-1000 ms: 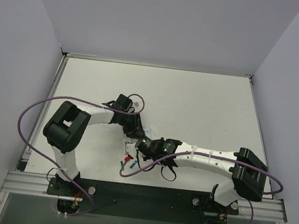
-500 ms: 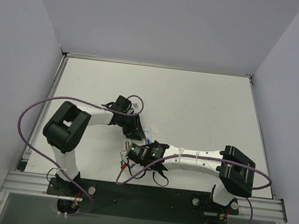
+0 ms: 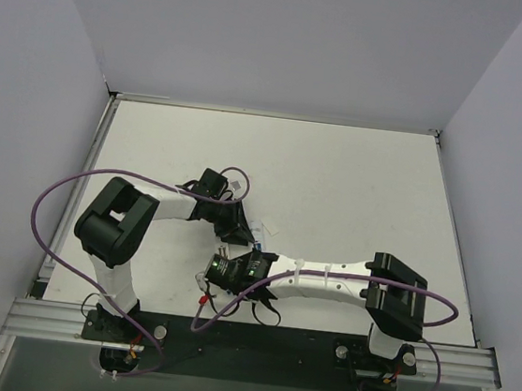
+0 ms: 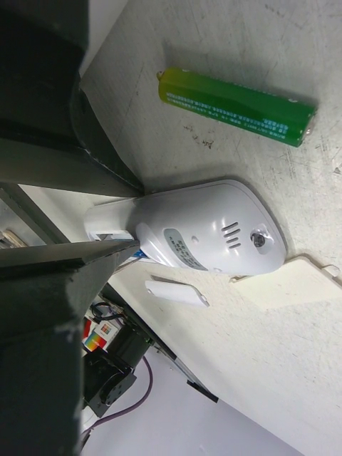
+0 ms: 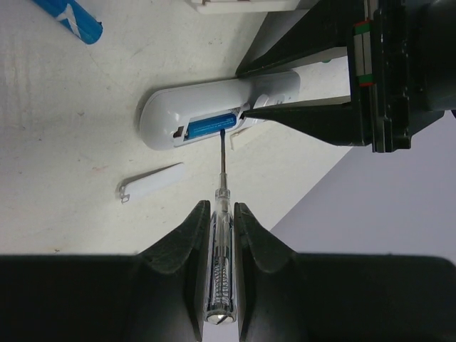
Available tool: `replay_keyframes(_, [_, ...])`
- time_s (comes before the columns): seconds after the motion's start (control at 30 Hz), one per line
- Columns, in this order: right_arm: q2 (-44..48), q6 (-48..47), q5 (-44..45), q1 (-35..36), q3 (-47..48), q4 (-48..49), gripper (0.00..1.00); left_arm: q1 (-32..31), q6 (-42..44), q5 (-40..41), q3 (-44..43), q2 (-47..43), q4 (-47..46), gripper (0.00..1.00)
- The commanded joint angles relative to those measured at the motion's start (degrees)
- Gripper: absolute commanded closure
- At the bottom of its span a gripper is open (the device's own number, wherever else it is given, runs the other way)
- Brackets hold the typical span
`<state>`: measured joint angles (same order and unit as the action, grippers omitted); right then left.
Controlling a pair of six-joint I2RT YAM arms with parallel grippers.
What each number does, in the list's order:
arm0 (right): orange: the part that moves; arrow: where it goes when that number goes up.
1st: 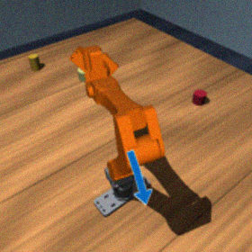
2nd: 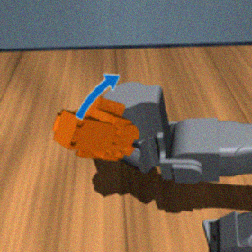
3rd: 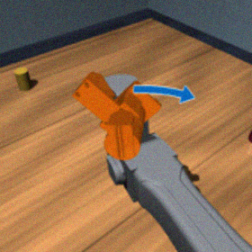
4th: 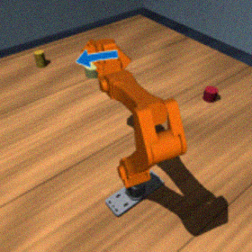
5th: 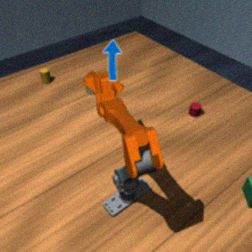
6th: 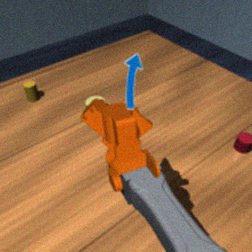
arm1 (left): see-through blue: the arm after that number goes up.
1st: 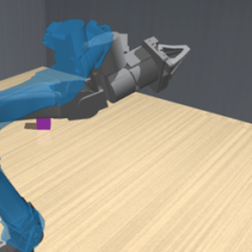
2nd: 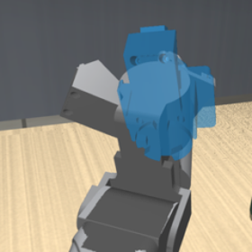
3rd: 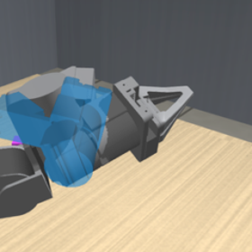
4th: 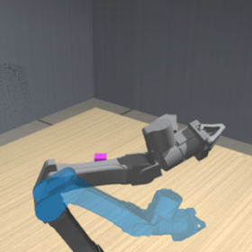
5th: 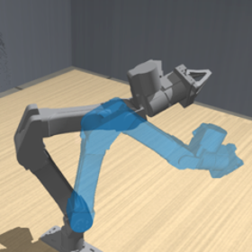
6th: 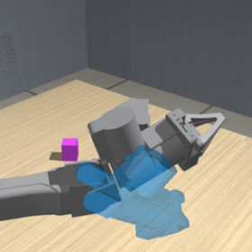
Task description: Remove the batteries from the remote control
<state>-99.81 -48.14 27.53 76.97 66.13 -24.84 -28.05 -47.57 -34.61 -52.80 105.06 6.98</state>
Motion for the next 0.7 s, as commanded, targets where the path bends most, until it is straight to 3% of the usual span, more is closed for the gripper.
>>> replay_keyframes(0.0, [-0.3, -1.5, -4.3, -2.5, -0.2, 1.8, 1.0, -0.2, 0.2, 0.1, 0.8, 0.1, -0.7, 0.6])
replay_keyframes(0.67, [9.9, -2.5, -23.3, -14.6, -8.6, 11.7, 1.0, -0.3, 1.7, 1.7, -2.4, 2.6, 2.2, 0.61])
